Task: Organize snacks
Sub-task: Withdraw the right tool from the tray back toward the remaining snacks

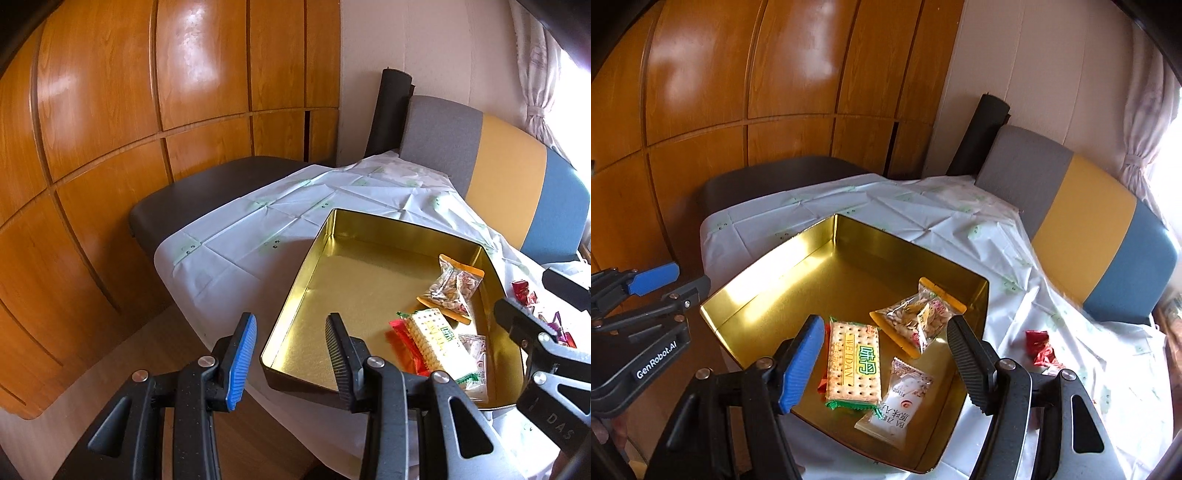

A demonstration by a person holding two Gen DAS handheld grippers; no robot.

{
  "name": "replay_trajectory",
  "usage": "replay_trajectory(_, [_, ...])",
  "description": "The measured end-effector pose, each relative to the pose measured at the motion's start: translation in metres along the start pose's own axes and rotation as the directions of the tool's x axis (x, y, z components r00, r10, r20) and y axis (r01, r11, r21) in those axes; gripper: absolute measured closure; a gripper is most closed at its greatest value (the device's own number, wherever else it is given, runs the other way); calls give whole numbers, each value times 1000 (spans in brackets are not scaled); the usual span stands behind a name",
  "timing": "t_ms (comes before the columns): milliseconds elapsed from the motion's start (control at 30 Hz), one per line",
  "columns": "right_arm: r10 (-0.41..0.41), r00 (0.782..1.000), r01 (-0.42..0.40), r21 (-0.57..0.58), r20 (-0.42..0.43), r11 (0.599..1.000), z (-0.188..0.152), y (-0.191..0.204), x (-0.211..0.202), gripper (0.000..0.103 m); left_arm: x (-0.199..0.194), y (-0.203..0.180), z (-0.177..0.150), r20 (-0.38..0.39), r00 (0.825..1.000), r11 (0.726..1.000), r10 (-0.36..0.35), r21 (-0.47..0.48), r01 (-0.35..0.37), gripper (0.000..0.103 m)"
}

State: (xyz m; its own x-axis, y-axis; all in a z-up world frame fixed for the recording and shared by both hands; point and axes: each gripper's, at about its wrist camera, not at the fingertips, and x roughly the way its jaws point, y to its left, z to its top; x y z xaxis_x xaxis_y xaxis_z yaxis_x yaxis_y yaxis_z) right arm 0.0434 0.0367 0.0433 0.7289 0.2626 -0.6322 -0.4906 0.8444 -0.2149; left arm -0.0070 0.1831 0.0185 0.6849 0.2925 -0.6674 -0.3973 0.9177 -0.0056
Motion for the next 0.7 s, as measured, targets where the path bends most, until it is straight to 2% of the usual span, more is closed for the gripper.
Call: replay_trajectory(700, [-31,999,30,31,38,999,-7,-22,-17,31,-10,-28,3,9,1000,997,-14,73,13,64])
